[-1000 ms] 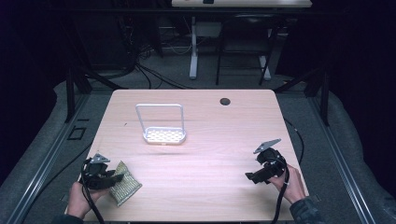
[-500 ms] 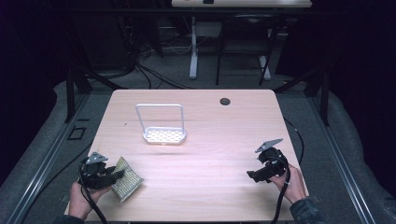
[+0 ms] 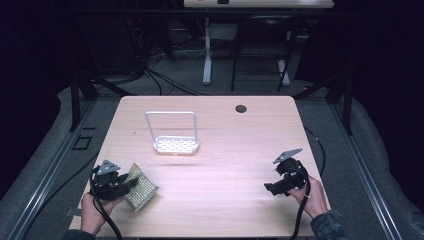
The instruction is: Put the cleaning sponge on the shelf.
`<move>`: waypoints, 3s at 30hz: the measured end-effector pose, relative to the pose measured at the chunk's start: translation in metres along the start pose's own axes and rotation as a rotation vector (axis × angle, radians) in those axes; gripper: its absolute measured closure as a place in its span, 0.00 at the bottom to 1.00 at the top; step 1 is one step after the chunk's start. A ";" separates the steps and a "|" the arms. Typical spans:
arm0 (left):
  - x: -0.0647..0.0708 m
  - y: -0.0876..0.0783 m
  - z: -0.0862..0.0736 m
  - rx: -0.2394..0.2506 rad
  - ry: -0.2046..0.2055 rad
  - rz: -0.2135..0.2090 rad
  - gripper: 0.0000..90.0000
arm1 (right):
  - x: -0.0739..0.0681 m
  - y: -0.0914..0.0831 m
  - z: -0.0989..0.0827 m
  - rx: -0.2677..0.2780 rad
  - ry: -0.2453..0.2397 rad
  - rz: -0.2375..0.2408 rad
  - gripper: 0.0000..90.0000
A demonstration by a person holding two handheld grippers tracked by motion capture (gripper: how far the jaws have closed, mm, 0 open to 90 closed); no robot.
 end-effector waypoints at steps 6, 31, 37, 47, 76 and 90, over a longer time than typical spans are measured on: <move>0.001 0.003 0.004 0.013 0.000 0.008 0.67 | -0.001 0.001 0.001 -0.002 0.001 0.003 0.09; 0.026 0.035 0.032 0.003 -0.012 -0.025 0.67 | 0.000 -0.001 0.000 0.000 -0.001 -0.002 0.11; 0.033 0.040 0.043 0.021 -0.015 -0.031 0.67 | -0.001 -0.002 0.000 -0.003 -0.009 -0.006 0.11; 0.032 0.047 0.065 0.085 -0.080 -0.009 0.66 | 0.001 -0.003 -0.002 -0.006 -0.004 -0.012 0.12; 0.048 0.075 0.101 0.203 -0.194 0.049 0.65 | 0.003 -0.007 -0.005 0.004 0.004 -0.032 0.11; 0.052 0.091 0.116 0.251 -0.205 0.112 0.65 | 0.004 -0.007 -0.006 0.003 0.011 -0.034 0.11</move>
Point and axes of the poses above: each handheld gripper's, and its own axes: y roughly forward along the jaws, z roughly out of its top, x roughly to its right, the point moved 10 cm from there along y, roughly forward along the jaws, and after that the axes turned 8 degrees about -y, right-handed, at the moved point
